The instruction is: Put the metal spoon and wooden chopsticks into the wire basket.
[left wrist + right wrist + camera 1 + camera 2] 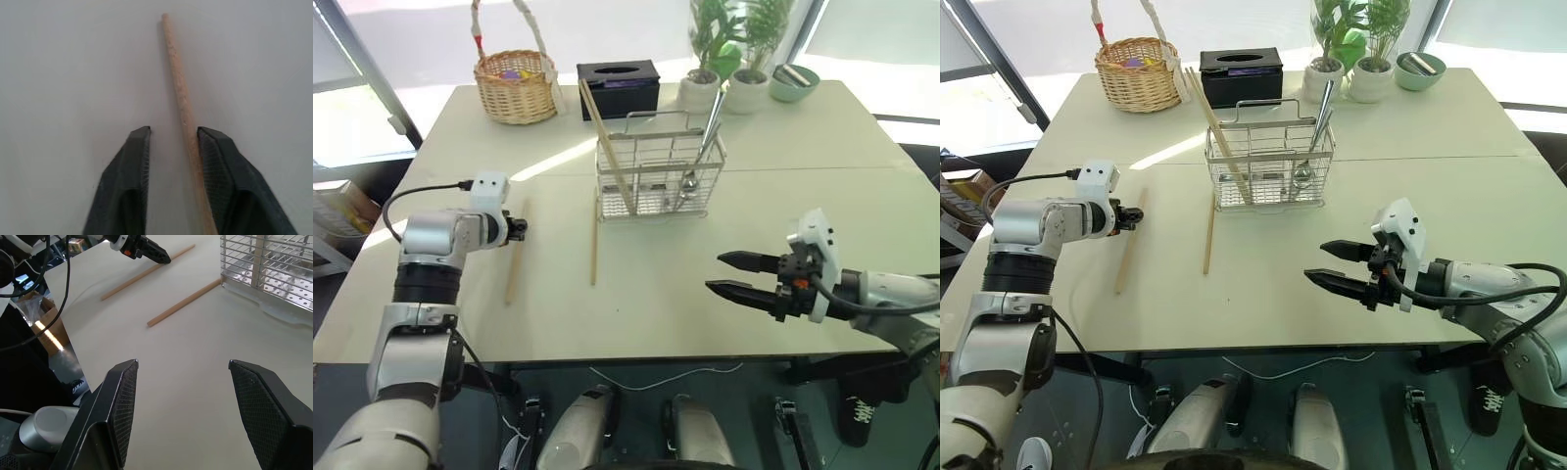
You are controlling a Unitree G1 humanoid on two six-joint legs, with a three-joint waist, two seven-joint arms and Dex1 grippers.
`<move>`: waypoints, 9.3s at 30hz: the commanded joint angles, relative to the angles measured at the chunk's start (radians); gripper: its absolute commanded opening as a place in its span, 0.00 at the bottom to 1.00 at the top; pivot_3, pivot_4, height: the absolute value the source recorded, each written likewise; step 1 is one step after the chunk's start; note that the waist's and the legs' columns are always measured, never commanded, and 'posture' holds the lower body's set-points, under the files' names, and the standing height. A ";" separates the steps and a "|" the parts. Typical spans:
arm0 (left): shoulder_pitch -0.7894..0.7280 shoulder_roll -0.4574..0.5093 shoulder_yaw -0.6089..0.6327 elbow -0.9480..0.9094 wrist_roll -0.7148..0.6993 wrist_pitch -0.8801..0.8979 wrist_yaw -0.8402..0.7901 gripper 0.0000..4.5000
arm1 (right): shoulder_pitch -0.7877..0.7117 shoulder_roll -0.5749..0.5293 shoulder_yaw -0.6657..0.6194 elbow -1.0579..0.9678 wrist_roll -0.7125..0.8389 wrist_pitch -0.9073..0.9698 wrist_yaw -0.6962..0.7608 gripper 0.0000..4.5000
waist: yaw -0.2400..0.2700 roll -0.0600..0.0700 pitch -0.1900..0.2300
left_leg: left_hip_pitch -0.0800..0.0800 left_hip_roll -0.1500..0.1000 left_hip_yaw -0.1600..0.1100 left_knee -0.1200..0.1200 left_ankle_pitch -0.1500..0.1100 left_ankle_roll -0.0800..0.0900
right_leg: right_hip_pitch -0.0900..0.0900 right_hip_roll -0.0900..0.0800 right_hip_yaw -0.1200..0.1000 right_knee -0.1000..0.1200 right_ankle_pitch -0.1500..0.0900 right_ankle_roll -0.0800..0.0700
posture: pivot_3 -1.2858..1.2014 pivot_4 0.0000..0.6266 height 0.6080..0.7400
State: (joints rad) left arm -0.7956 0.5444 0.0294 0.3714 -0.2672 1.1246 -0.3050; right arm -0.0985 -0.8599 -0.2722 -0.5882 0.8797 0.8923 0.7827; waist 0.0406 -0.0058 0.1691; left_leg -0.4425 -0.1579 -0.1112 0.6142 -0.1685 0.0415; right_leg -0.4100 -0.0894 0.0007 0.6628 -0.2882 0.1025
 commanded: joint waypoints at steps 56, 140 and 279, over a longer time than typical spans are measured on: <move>-0.318 -0.398 0.129 0.242 -0.036 -1.174 -0.174 0.01 | -0.107 0.024 -0.224 -0.034 0.199 -0.033 -0.324 0.68 | -0.001 -0.008 0.004 | -0.002 0.000 -0.001 0.003 0.001 0.003 | 0.000 0.000 -0.002 -0.001 0.002 0.004 | 0.52 0.24 0.89; -0.236 -0.036 -0.074 0.446 0.131 -1.030 -0.677 0.99 | -0.047 0.071 -0.192 -0.010 0.131 -0.096 -0.353 0.68 | -0.004 -0.006 0.003 | -0.003 0.000 -0.001 0.002 -0.001 0.004 | 0.000 0.001 -0.002 -0.004 0.003 0.004 | 0.52 0.24 0.89; -0.195 0.001 0.061 -0.537 -0.430 0.357 -0.185 0.99 | 0.003 0.109 -0.173 -0.031 0.132 -0.111 -0.396 0.68 | -0.003 0.001 -0.005 | -0.002 0.000 0.000 0.003 -0.003 0.005 | 0.001 0.001 -0.001 -0.006 0.003 0.006 | 0.52 0.24 0.89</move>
State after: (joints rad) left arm -0.9915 0.5211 0.1036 -0.1268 -0.6728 1.4675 -0.4568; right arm -0.0927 -0.7560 -0.4341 -0.6016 1.0051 0.8007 0.3834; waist 0.0376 -0.0045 0.1639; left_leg -0.4444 -0.1581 -0.1114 0.6170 -0.1716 0.0466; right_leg -0.4090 -0.0880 0.0002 0.6570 -0.2851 0.1086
